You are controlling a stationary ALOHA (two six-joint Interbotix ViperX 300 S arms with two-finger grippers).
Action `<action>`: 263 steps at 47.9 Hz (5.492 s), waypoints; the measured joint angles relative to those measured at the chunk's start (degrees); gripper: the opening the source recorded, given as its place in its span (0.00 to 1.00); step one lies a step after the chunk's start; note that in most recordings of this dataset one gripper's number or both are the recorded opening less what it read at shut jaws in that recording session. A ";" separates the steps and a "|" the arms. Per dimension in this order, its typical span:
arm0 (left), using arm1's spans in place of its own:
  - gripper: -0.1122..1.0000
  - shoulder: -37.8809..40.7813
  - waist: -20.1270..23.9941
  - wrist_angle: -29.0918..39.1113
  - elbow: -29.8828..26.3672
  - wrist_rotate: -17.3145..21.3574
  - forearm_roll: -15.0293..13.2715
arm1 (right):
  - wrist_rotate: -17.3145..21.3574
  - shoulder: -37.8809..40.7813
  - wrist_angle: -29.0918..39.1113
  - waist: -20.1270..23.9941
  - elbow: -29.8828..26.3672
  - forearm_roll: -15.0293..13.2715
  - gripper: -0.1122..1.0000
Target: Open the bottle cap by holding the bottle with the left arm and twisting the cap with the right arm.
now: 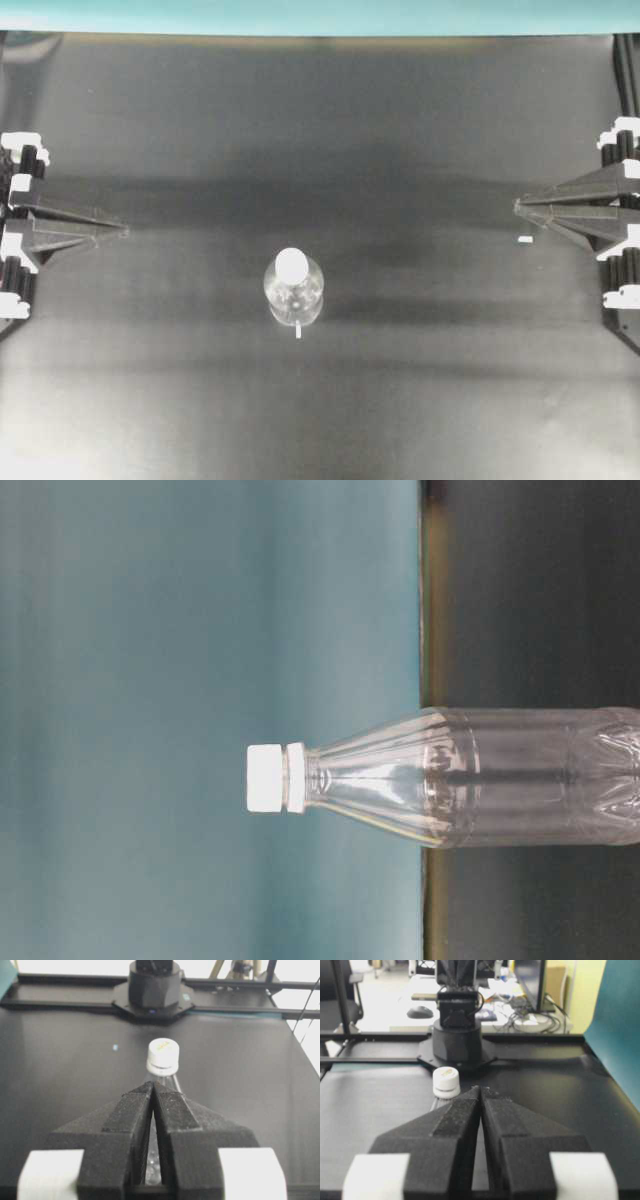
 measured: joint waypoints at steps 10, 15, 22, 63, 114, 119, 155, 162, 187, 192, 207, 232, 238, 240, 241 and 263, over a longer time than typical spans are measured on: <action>0.18 6.68 0.09 0.18 -6.33 0.44 2.11 | 0.53 4.57 8.53 -0.26 -4.39 1.49 0.10; 0.18 11.51 0.09 0.09 -9.49 0.53 2.20 | 0.44 8.00 14.59 -0.35 -8.00 1.58 0.10; 0.18 17.14 0.09 -0.88 -12.39 0.53 2.20 | 0.53 10.99 16.17 -0.35 -9.84 1.58 0.10; 0.98 49.04 -2.37 -19.25 -20.04 -5.71 2.29 | 0.88 12.66 16.26 -0.35 -10.20 2.46 0.10; 0.93 68.99 -1.85 -28.13 -17.84 -7.29 2.29 | 5.71 18.28 37.62 0.79 -20.30 9.14 0.10; 0.87 69.17 -1.93 -28.21 -17.49 -7.03 2.29 | 6.59 21.53 46.23 0.97 -25.93 9.23 0.14; 0.84 69.70 -2.20 -26.89 -16.44 -6.42 2.29 | 39.38 60.29 88.86 0.70 -79.45 9.40 0.82; 0.84 69.79 -2.20 -26.89 -16.52 -6.33 2.20 | 44.56 65.04 91.14 0.18 -85.34 9.49 0.83; 0.84 70.22 -2.20 -26.89 -16.61 -6.24 2.29 | 46.58 73.56 96.33 0.88 -90.44 9.58 0.82; 0.84 70.22 -2.20 -26.89 -16.61 -6.15 2.29 | 46.49 74.36 96.33 0.79 -90.53 9.58 0.82; 0.84 70.22 -2.20 -26.72 -16.70 -6.24 2.29 | 46.14 75.06 96.33 0.70 -90.44 9.58 0.57; 0.84 70.31 -2.20 -25.84 -16.79 -6.33 2.29 | 31.29 75.50 97.21 0.53 -90.70 9.58 0.43; 0.84 70.31 -2.20 -25.75 -16.79 -6.33 2.29 | 21.09 75.59 97.47 0.53 -90.79 9.58 0.43; 0.84 70.31 -2.20 -25.84 -16.70 -6.33 2.29 | 17.75 75.59 97.65 0.53 -90.88 9.58 0.43; 0.84 70.31 -2.20 -25.75 -16.79 -6.33 2.29 | 15.64 75.67 97.73 0.53 -90.97 9.49 0.43; 0.84 70.49 -2.11 -25.75 -16.96 -6.33 2.29 | -15.91 75.67 98.96 0.35 -91.05 8.61 0.43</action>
